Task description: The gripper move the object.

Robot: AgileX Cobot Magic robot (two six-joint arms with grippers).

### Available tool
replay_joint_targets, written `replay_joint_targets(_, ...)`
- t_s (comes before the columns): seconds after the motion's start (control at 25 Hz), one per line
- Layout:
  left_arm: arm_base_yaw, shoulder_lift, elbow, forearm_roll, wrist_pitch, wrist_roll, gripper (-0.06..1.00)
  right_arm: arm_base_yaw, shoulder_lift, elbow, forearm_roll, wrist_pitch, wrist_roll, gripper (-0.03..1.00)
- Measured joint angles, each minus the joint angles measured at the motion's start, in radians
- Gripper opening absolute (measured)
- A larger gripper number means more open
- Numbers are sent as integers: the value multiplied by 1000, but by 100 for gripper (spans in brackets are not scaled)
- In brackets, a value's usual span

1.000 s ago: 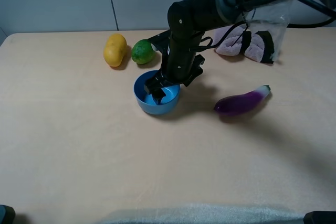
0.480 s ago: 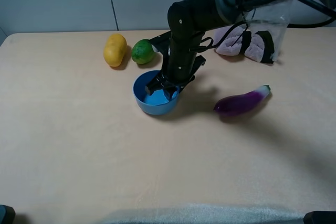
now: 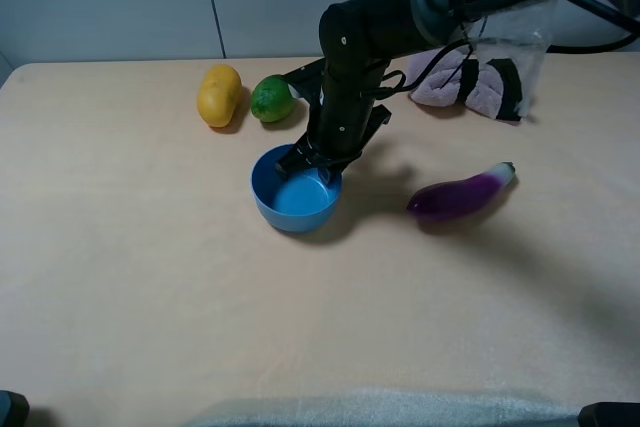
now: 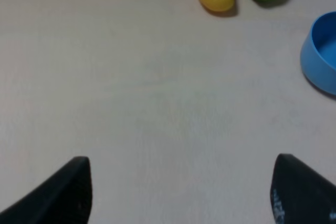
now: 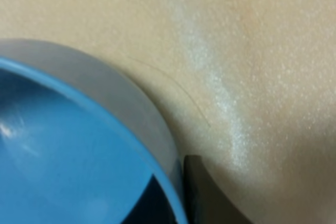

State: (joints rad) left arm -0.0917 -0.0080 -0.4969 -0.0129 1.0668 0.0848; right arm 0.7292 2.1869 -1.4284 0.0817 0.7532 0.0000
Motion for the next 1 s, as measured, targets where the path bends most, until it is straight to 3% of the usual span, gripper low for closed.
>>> replay_joint_targets(0.52,0,0,0,0,0,0,77,0,-11,-9,-1,14,0,-3)
replay_joint_targets(1.0,0,0,0,0,0,0,77,0,-18,-307,-12,183,0,-3)
